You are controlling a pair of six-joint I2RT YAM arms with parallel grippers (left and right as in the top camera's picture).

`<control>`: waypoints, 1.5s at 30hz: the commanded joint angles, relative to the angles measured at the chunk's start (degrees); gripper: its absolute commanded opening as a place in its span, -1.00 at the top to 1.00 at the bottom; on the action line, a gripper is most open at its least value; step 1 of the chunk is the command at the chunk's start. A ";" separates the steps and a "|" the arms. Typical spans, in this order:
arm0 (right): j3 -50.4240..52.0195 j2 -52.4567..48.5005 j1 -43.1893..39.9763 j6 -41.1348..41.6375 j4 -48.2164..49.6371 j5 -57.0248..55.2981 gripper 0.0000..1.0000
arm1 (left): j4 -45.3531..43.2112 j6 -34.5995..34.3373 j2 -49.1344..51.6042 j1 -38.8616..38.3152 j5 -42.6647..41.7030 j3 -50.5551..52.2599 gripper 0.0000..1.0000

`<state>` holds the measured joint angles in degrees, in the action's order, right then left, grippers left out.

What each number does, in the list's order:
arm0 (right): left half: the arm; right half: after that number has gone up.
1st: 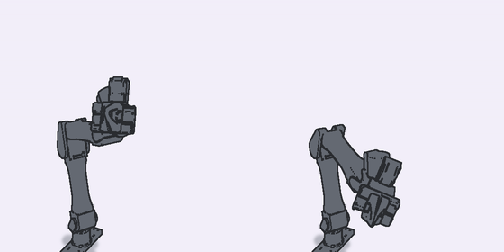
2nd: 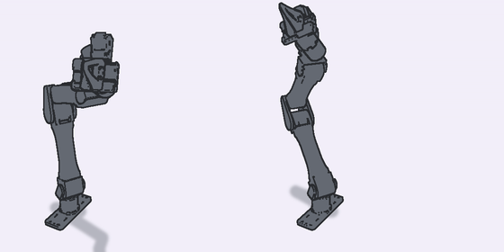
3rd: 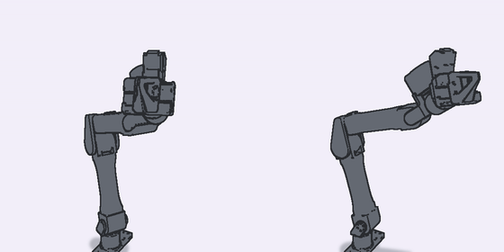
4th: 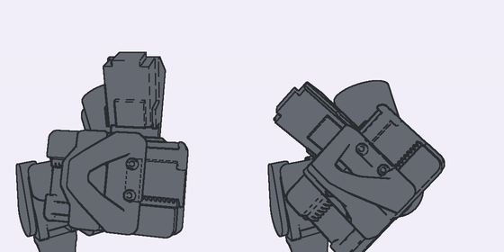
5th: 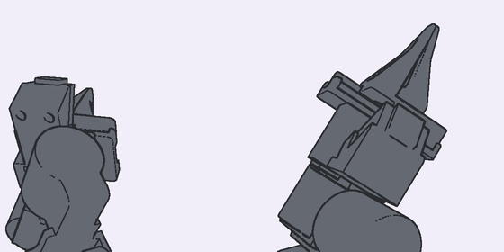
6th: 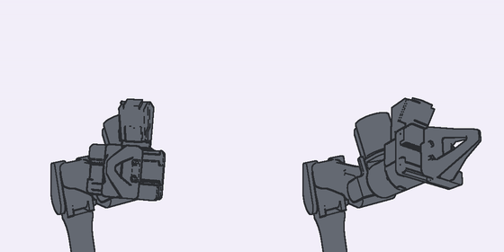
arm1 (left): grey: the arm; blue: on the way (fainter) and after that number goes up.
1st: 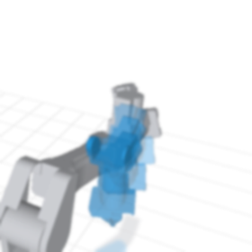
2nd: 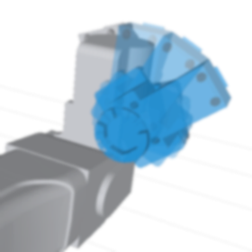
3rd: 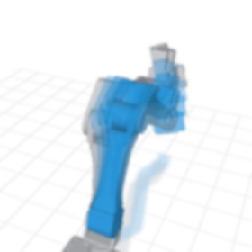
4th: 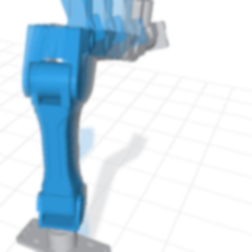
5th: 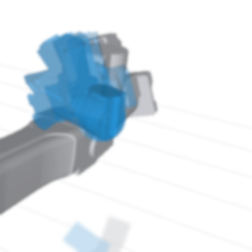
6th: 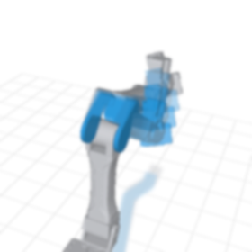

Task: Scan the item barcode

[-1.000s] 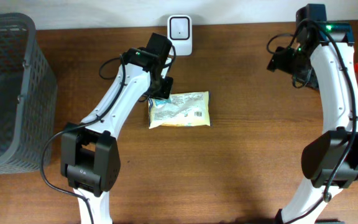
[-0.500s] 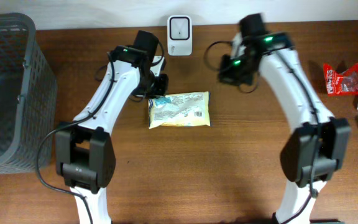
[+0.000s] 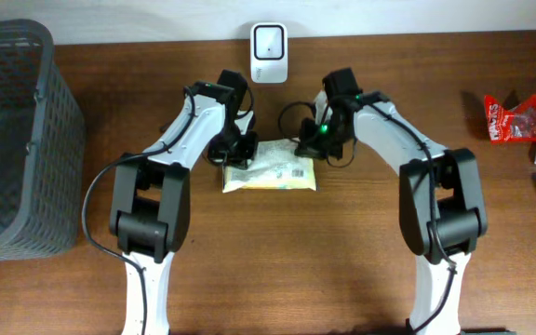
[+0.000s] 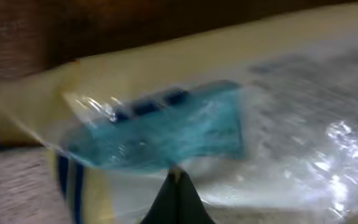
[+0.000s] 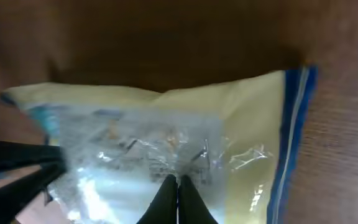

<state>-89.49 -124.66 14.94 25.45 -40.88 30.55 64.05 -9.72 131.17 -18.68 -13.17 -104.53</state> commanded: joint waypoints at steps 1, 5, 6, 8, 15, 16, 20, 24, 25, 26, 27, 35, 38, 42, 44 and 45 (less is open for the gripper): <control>2.71 -1.97 0.33 0.63 0.11 -3.34 0.91 | 0.74 -0.31 2.08 0.11 7.15 -0.46 1.00; 2.91 -2.12 0.33 7.98 -6.36 -21.00 0.91 | 3.23 -0.31 1.81 0.22 11.15 -1.75 1.00; 2.80 -2.12 0.31 7.50 -6.71 -21.18 0.92 | 4.24 -0.31 1.77 0.33 11.56 -2.60 1.00; 2.12 -1.99 0.33 7.37 -7.96 -21.05 0.92 | 6.82 -0.31 1.77 0.61 11.72 -5.53 1.00; -4.87 2.10 1.60 -1.51 -15.43 -14.10 0.92 | 18.10 -0.28 1.77 0.70 5.27 -20.20 1.00; -6.25 2.80 1.95 -4.04 -17.66 -12.59 0.92 | 18.97 -0.28 1.77 0.70 2.12 -21.49 1.00; -11.15 3.87 2.36 -10.03 -27.34 -10.14 0.46 | 19.19 -0.17 2.40 0.70 -5.70 -21.57 1.00; -10.91 3.28 2.64 -10.03 -27.32 -9.20 0.45 | 18.97 -0.04 3.91 0.33 -6.16 -21.51 1.00; -10.51 2.89 2.89 -10.01 -27.23 -8.26 0.53 | 18.62 -0.07 4.39 0.15 -6.16 -21.31 1.00; -10.05 2.56 3.21 -10.01 -26.99 -7.37 0.68 | 18.27 -0.07 4.68 -0.07 -6.16 -21.09 1.00; -9.18 2.25 3.76 -9.97 -25.88 -6.67 0.80 | 17.88 -0.07 5.22 -0.35 -6.16 -20.83 1.00; -1.05 1.09 6.05 -3.93 -15.28 -7.19 0.89 | 17.88 -0.07 10.73 -0.55 -3.78 -20.76 1.00; 0.24 0.42 5.90 -2.78 -12.35 -7.82 0.92 | 18.80 -0.13 11.82 -0.66 1.79 -20.76 1.00; 1.27 -1.44 6.01 2.25 -9.16 -17.94 0.92 | 19.87 -4.68 11.85 -0.66 6.49 -20.76 1.00; 1.27 -1.90 5.92 1.66 -7.30 -19.56 0.92 | 20.76 -7.19 11.85 -0.66 10.03 -20.76 1.00; 1.27 -1.90 5.84 -0.04 -5.49 -19.87 0.92 | 21.42 -8.37 11.85 -0.66 11.61 -20.76 1.00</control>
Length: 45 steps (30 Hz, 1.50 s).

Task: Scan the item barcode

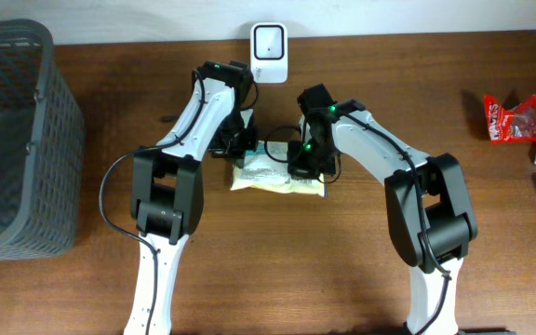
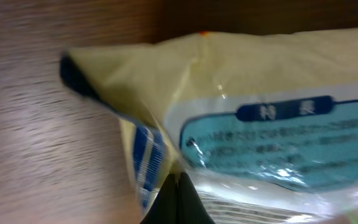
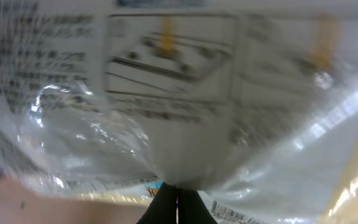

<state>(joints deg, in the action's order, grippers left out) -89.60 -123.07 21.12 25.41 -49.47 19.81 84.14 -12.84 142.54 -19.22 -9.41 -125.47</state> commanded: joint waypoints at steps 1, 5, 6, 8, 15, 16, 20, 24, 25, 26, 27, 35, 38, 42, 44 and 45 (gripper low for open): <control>1.36 -3.50 -0.50 -1.38 4.46 -9.09 0.92 | 2.14 -6.19 0.48 -0.11 8.90 0.17 1.00; 0.37 -3.48 -0.50 -3.82 6.43 -7.32 0.92 | 4.26 -6.23 0.46 -0.11 9.01 0.02 1.00; 0.09 -3.45 -0.48 -4.00 6.32 -6.25 0.92 | 4.68 -6.23 0.42 -0.11 9.03 -0.37 1.00; -0.94 -3.43 -0.50 -3.56 4.79 -4.42 0.81 | 5.18 -6.21 0.35 -0.09 9.03 -1.66 1.00; -6.95 -3.21 -0.61 0.20 -6.86 -4.20 0.92 | 5.29 -6.19 0.33 0.15 8.74 -7.96 1.00; -7.85 -3.10 -0.61 0.15 -8.50 -4.22 0.92 | 5.03 -6.19 0.33 0.15 8.81 -8.46 1.00; -13.40 -2.89 -0.63 0.15 -14.12 -8.13 0.92 | 2.58 -6.19 0.39 0.15 8.79 -8.48 1.00; -16.92 -2.89 -0.63 0.13 -9.79 -11.23 0.92 | 0.00 -6.23 0.61 0.09 8.55 -8.41 1.00; -16.90 -2.89 -0.63 0.15 -7.54 -11.32 0.92 | -0.20 -6.25 0.70 -0.15 8.31 -8.39 1.00; -16.63 -3.06 -0.63 0.17 -5.57 -11.32 0.92 | -0.35 -6.25 0.94 -0.55 8.20 -8.39 1.00; -16.39 -3.21 -0.61 0.24 -4.33 -11.30 0.92 | -0.37 -6.25 1.22 -0.90 8.39 -8.39 1.00; -16.31 -9.29 -0.57 2.14 -3.63 -11.45 0.92 | -1.20 -6.95 2.14 -1.03 10.49 -7.17 1.00; -16.31 -11.26 -0.59 2.14 -5.09 -11.56 0.92 | -1.62 -6.93 2.14 -0.96 16.39 -6.56 1.00; -16.33 -10.91 -0.57 3.67 -8.83 -14.14 0.92 | -1.68 -6.93 2.14 -0.70 21.33 -6.56 1.00; -16.37 -10.38 -0.57 3.93 -9.75 -14.36 0.92 | -1.95 -6.91 2.14 -0.70 21.27 -6.56 1.00; -16.46 -9.81 -0.57 3.91 -10.36 -14.32 0.92 | -2.08 -6.88 2.12 -0.61 21.29 -6.58 1.00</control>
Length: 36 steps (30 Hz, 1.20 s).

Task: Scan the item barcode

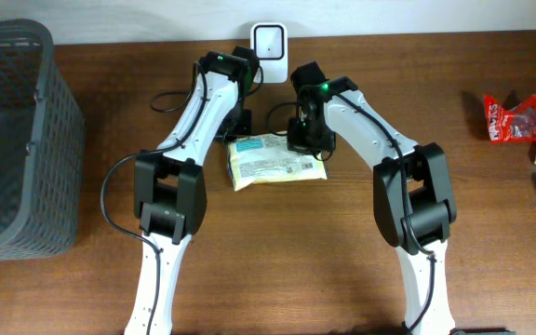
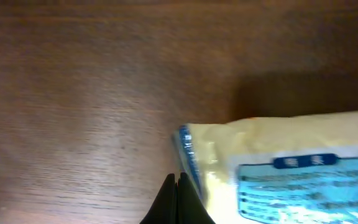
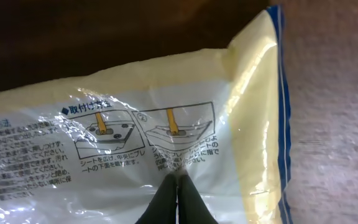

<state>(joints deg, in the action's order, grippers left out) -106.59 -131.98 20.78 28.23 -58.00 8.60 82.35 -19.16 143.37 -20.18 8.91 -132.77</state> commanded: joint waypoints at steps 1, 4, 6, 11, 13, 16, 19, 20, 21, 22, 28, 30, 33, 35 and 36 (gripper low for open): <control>0.48 -0.31 -0.22 1.03 -2.12 -3.10 0.92 | -0.17 -0.57 1.25 0.44 2.95 0.57 1.00; 0.48 1.62 -0.22 0.52 -2.29 -3.10 0.92 | 1.49 -0.57 1.25 0.48 2.89 -0.15 1.00; 0.48 2.56 -0.22 -0.72 -2.36 -3.04 0.88 | 2.86 -0.59 1.25 0.48 2.49 -0.98 1.00; 0.48 6.23 -0.79 -4.04 -3.85 -3.08 0.78 | 4.31 -0.57 1.27 1.66 -3.04 -2.32 0.71; 0.48 8.44 -1.70 -4.02 -5.18 -3.08 0.49 | 4.28 -0.55 1.27 3.15 -7.08 -2.29 -0.45; 0.48 11.74 -3.32 -4.02 -8.55 -3.10 0.17 | 4.28 -0.48 1.27 5.46 -12.59 -2.27 -0.99; 0.48 14.16 -5.07 -4.04 -12.22 -3.13 -0.36 | 4.07 5.68 1.31 7.15 -20.48 -2.27 -0.98; 0.48 14.64 -5.66 -4.28 -13.18 -3.15 -0.68 | 4.09 8.11 1.31 7.45 -23.28 -2.27 -0.98; 0.48 15.23 -7.15 -4.44 -15.04 -3.67 -0.97 | 4.24 12.35 1.38 7.72 -28.11 -2.16 -0.99; 0.48 15.28 -8.00 -4.44 -15.96 -4.44 -0.97 | 4.28 13.73 1.38 7.72 -29.59 -2.10 -0.99; 0.50 15.26 -14.75 -4.42 -18.51 -9.53 -0.97 | 1.97 16.22 1.44 7.61 -30.40 3.15 -0.99; 0.50 15.26 -16.57 -4.39 -18.45 -9.51 -0.97 | -0.42 16.22 1.49 7.58 -30.60 6.34 -0.99; 0.50 15.26 -18.53 -4.37 -18.05 -9.29 -0.97 | -3.54 16.22 1.49 7.58 -30.82 10.56 -0.82; 0.50 15.26 -19.39 -4.37 -18.05 -9.29 -0.97 | -4.79 16.22 1.49 7.56 -31.50 12.59 -0.45; 0.50 15.26 -19.69 -4.37 -18.05 -9.29 -0.97 | -5.46 16.22 1.49 7.54 -31.76 13.53 -0.28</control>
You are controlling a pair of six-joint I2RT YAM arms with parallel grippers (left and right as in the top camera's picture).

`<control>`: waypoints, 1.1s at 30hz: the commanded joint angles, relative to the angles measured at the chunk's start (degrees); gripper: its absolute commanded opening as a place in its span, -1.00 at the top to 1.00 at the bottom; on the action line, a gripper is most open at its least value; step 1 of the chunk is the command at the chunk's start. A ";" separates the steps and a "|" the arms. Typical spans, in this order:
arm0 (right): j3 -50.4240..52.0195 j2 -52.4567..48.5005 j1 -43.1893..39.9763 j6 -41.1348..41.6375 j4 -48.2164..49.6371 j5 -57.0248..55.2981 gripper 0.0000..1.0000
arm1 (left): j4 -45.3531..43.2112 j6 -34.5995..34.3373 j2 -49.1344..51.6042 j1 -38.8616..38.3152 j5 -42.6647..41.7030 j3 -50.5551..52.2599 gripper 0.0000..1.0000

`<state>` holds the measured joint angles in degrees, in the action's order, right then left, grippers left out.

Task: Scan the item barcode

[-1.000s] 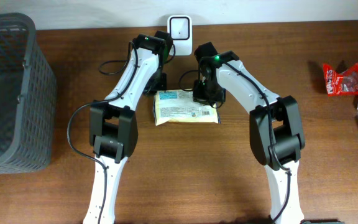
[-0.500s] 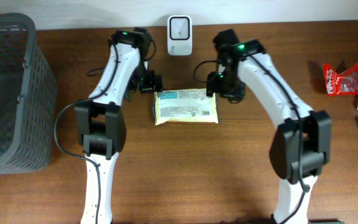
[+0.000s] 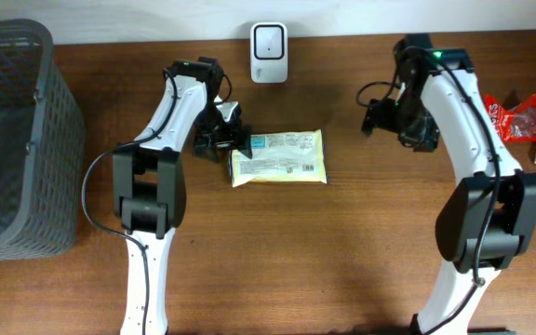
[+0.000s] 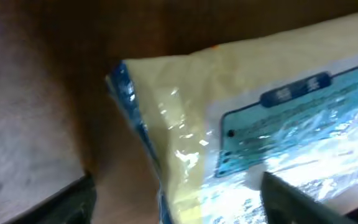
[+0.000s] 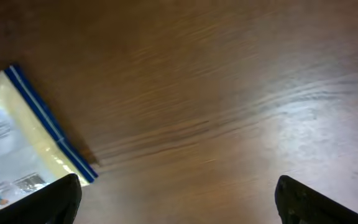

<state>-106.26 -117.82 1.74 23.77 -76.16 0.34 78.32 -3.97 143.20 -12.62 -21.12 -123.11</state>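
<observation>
The item is a flat pale-yellow packet [image 3: 278, 156] with blue end stripes, lying printed side up on the wooden table below the white scanner [image 3: 268, 40]. My left gripper [image 3: 225, 141] is open at the packet's left end. In the left wrist view that end of the packet [image 4: 185, 118] lies between the spread fingers [image 4: 73, 202] of the left gripper [image 4: 179, 205]. My right gripper [image 3: 372, 121] is open and well to the right of the packet. The right wrist view shows only the packet's striped corner [image 5: 23, 137] beside the empty right gripper [image 5: 179, 202].
A dark grey mesh basket [image 3: 12, 140] stands at the left edge of the table. Several small snack packs [image 3: 512, 119] lie at the far right edge. The scanner sits against the back edge of the table.
Both grippers were shut with their tips on the packet just under the scanner. Both are now open. The right arm now stands far to the right and the left gripper at the packet's left end.
First both grippers were shut at the packet's upper corners. Then they stood closer together with the packet bunched between them. After that they were right below the scanner with the packet tilted. Now the packet lies flat and let go.
</observation>
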 commanded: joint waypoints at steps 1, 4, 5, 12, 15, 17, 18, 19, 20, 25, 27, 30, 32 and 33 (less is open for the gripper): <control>0.17 1.09 -0.74 0.09 0.11 -1.03 -0.97 | -2.25 1.03 1.66 -0.15 -1.84 4.79 -0.20; 0.17 1.09 -0.74 0.09 0.11 -1.05 -0.97 | -3.56 1.03 1.81 -0.63 -1.60 6.03 0.43; 0.17 1.09 -0.74 0.35 0.48 -1.03 -0.97 | -3.61 1.03 1.88 -0.72 -1.46 6.03 0.67; 0.17 1.09 -0.74 0.28 1.62 -1.03 -0.97 | -2.25 1.01 1.84 -0.42 -1.40 4.52 1.00; 0.17 1.09 -0.74 0.28 1.62 -1.03 -0.97 | 0.28 0.98 1.75 -0.17 -0.90 1.29 1.00; 0.17 1.09 -0.74 0.28 1.62 -1.03 -0.97 | 3.02 0.96 1.75 0.07 1.11 -2.60 1.00; 0.17 1.09 -0.74 0.28 1.62 -1.03 -0.97 | 4.35 0.96 1.75 0.11 2.49 -4.50 1.00; 0.17 1.09 -0.74 0.28 1.60 -1.03 -0.97 | 6.16 0.76 1.75 0.11 4.26 -6.93 1.00; 0.17 1.09 -0.74 0.28 1.62 -1.03 -0.97 | 7.72 0.76 1.75 0.11 5.57 -9.09 1.00; 0.17 1.09 -0.74 0.28 1.62 -1.03 -0.97 | 16.15 -5.86 1.75 0.11 21.73 -23.19 1.00; 0.17 1.09 -0.74 0.28 1.62 -1.03 -0.97 | 18.43 -8.85 1.75 0.11 28.04 -28.02 1.00; 0.17 1.09 -0.74 0.28 1.62 -1.03 -0.97 | 18.43 -8.85 0.66 0.11 30.34 -32.28 1.00; 0.17 1.09 -0.74 0.28 1.60 -1.03 -0.97 | 18.40 -8.87 0.02 0.11 34.47 -34.42 1.00; 0.17 1.09 -0.74 0.28 1.62 -1.05 -0.97 | 18.40 -8.87 -0.33 0.11 38.53 -35.36 1.00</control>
<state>-106.24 -117.82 1.15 23.81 -74.56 0.16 96.66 -10.83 144.90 -12.78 5.23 -154.63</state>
